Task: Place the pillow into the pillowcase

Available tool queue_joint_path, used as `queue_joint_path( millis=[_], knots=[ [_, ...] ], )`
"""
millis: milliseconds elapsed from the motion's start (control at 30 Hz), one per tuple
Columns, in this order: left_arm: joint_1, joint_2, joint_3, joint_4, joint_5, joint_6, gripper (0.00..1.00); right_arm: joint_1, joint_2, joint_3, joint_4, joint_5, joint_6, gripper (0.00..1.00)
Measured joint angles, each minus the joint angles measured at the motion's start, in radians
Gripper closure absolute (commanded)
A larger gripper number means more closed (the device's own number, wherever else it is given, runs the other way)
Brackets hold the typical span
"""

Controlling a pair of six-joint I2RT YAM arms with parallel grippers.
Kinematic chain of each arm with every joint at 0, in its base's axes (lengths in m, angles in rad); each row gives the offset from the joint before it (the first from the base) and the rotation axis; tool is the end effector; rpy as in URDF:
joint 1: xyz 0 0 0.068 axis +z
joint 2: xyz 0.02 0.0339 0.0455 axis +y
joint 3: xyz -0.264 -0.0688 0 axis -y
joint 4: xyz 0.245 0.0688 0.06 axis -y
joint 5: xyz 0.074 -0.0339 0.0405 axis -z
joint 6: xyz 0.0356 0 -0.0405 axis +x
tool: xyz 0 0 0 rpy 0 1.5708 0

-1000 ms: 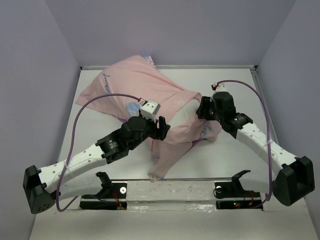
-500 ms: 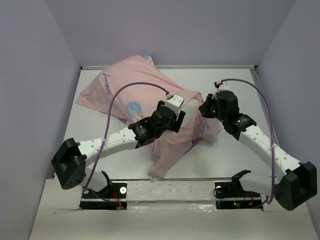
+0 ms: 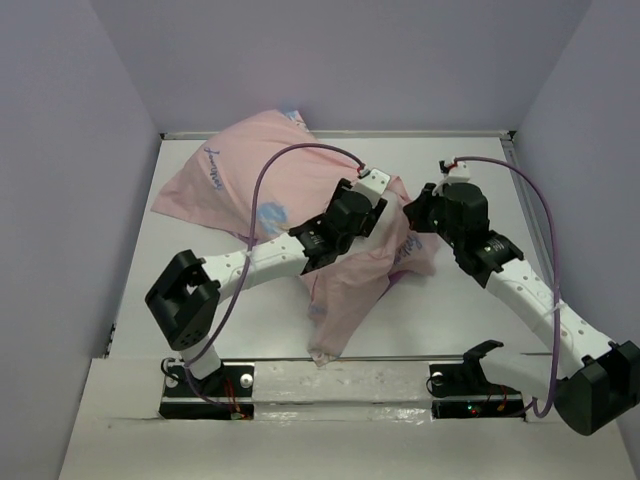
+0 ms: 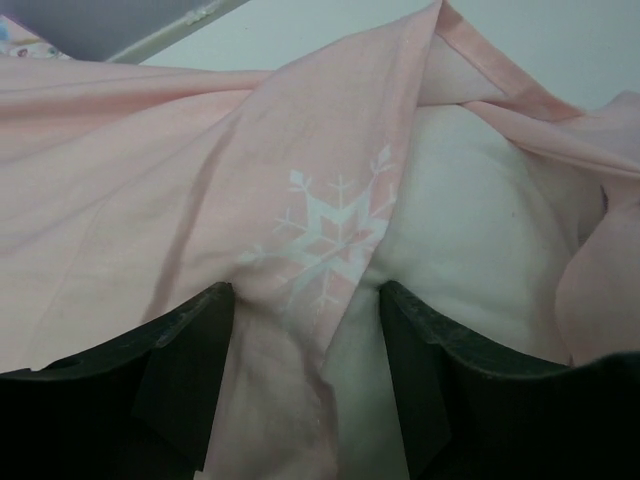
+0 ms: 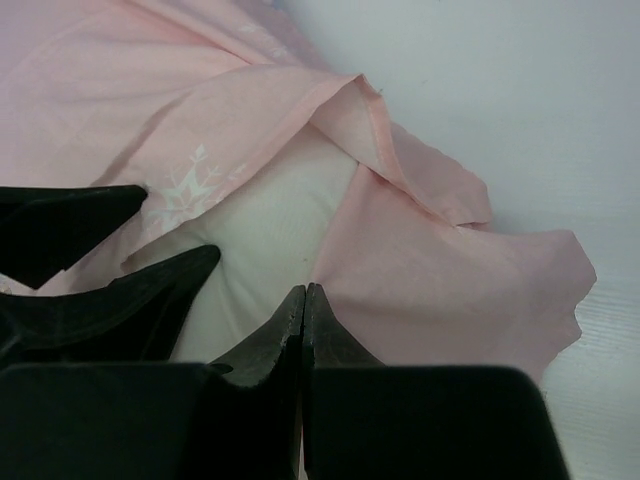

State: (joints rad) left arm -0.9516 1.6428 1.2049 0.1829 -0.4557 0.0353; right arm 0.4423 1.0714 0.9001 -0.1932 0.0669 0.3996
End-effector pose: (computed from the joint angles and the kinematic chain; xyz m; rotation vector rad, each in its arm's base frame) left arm 0.2384 -0.3076 0.3005 0.5614 1.7161 -0.2378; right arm 0.2247 0.1038 0.3236 0.0033 1.9666 0.4933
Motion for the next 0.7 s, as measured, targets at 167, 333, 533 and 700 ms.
queue_joint_path(
  millis=[167,333,533,700],
  knots=[
    [-0.002,0.069,0.05,0.021,-0.053,0.04,0.88,-0.003,-0.003,0.0,0.021,-0.017,-0.004,1.0],
    [-0.003,0.025,0.045,0.02,-0.041,0.021,0.9,-0.003,-0.003,-0.002,0.084,-0.058,0.001,1.0],
    [0.005,-0.149,0.01,-0.006,0.058,-0.069,0.89,-0.003,-0.003,-0.023,0.295,-0.118,0.075,1.0],
    [0.006,-0.232,0.007,-0.005,0.185,-0.143,0.91,-0.003,0.073,-0.083,0.571,-0.158,0.201,1.0]
  ],
)
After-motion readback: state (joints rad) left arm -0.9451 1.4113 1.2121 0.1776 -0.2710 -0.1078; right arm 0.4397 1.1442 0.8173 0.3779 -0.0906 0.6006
